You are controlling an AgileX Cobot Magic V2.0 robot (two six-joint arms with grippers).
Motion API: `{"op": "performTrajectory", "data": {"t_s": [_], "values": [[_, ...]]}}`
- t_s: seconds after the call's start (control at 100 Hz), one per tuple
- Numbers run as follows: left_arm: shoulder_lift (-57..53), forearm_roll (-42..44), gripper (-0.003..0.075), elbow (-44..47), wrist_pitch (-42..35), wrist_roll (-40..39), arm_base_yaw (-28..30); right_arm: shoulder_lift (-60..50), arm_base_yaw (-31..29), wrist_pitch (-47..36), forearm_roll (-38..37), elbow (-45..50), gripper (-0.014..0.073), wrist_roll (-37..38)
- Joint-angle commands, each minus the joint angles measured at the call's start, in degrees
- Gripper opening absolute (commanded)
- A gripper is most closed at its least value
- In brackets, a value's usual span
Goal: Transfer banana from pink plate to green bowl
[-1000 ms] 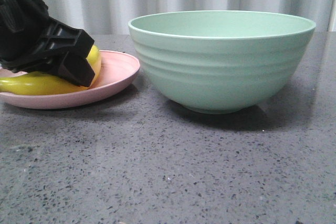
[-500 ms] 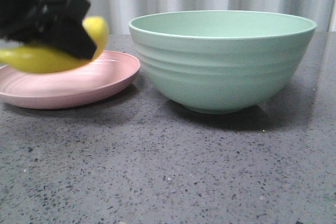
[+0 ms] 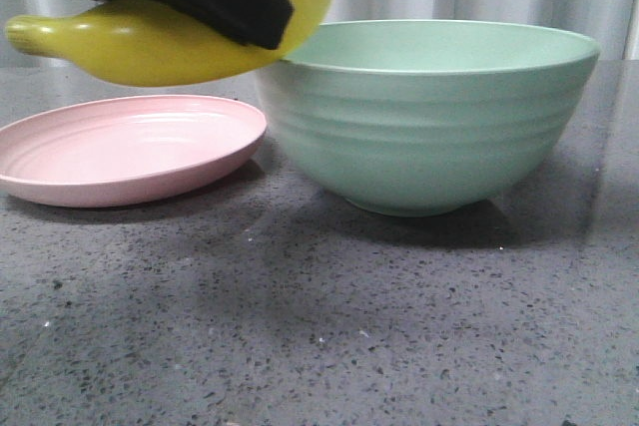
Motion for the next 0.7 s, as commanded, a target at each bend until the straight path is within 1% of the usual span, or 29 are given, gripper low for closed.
{"op": "performTrajectory", "data": {"t_s": [0.0, 0.09, 0.21, 0.37, 0.47, 0.56, 0.63, 0.69], "values": [[-1.22, -0.71, 0.017, -1.96, -4.36, 0.06, -2.03, 3.31, 1.96, -3.03, 5.05, -4.95, 0.0387, -0.18], [-1.22, -0.83, 0.017, -1.96, -5.17, 0.06, -3.2, 7.66, 4.07, -3.77, 7.42, -7.66, 0.0387, -0.18], [-1.22, -1.71, 0.017, -1.96, -6.18, 0.06, -3.31, 13.1, 5.79, -4.96, 11.69, -10.05, 0.0387, -0.18], [-1.22, -1.71, 0.017, -1.96, -6.3, 0.06, -3.31, 18.61, 6.42, -6.02, 14.57, -11.86, 0.0387, -0.18], [-1.22, -1.71, 0.017, -1.96, -6.42, 0.06, -3.31, 20.71, 6.42, -6.02, 17.94, -12.52, 0.0387, -0.18], [-1.22, -1.71, 0.017, -1.96, -6.51, 0.06, -3.31, 21.39, 6.5, -6.02, 18.26, -12.71, 0.0384, -0.18], [-1.22, -1.71, 0.0179, -1.96, -6.82, 0.47, -3.31, 21.39, 6.5, -6.02, 18.26, -12.71, 0.0344, -0.43], [-1.22, -1.71, 0.0209, -1.96, -7.34, 0.6, -3.31, 21.39, 6.5, -6.02, 18.26, -12.71, 0.0257, -0.55]]}}
